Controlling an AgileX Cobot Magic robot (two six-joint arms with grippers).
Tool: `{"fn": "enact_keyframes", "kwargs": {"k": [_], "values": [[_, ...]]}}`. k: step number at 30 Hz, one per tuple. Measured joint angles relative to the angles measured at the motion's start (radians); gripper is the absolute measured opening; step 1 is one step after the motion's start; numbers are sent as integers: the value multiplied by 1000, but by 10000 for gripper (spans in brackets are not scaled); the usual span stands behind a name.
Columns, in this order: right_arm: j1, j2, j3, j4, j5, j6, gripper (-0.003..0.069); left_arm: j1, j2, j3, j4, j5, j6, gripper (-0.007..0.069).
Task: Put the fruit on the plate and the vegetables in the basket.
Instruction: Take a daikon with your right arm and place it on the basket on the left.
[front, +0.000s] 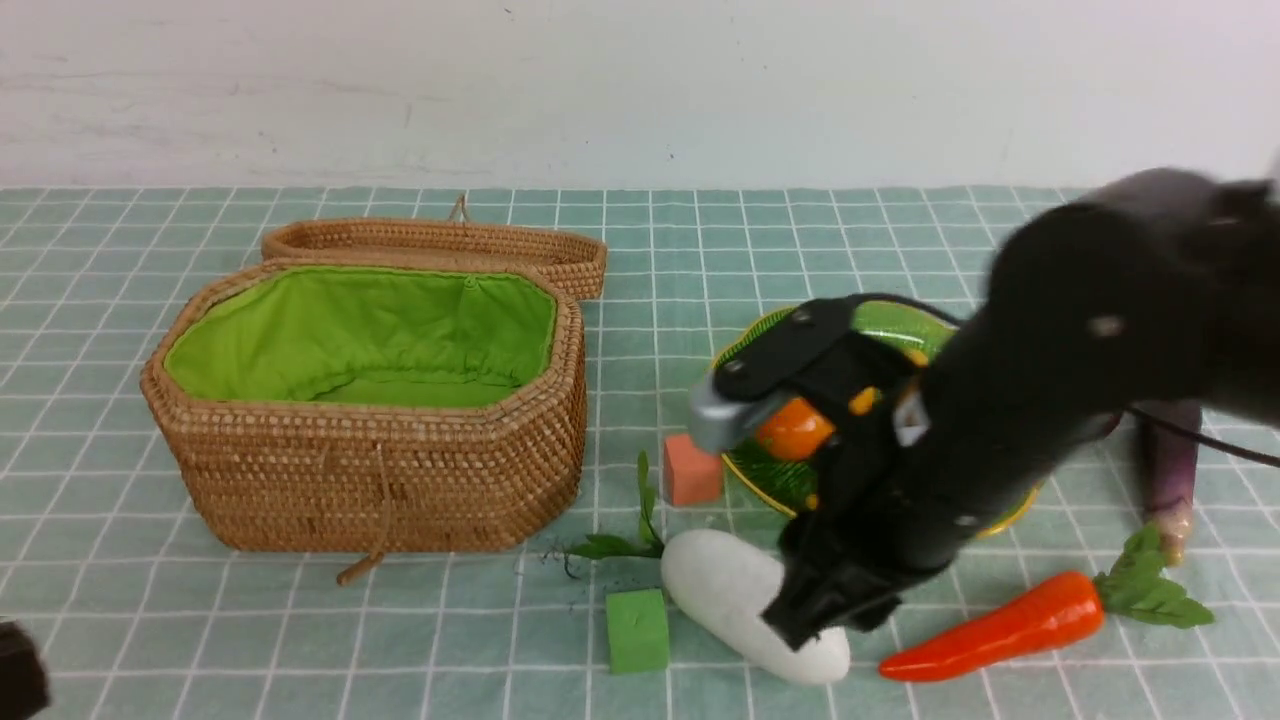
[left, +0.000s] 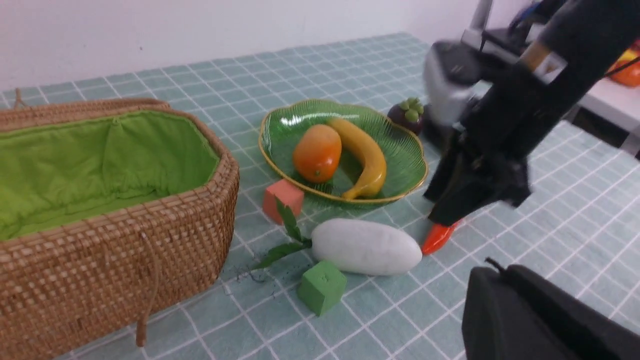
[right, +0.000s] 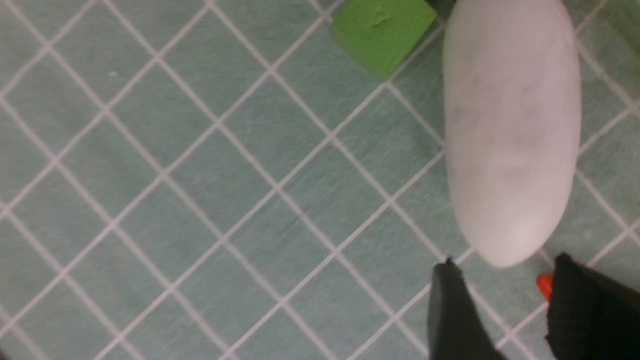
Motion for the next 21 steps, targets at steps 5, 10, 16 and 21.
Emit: {"fn": "enact_keyframes", "kwargs": {"k": [5, 10, 16, 21], "values": [[0, 162, -81, -57, -38, 1, 642, 0, -47, 0, 0, 25, -53, -13], [1, 269, -152, -77, -58, 13, 662, 0, -23, 1, -3, 75, -70, -13], [1, 361, -161, -100, -59, 15, 556, 0, 18, 4, -32, 108, -73, -13], [3, 388, -162, -92, -49, -9, 475, 0, 19, 4, -35, 115, -73, -13]]}}
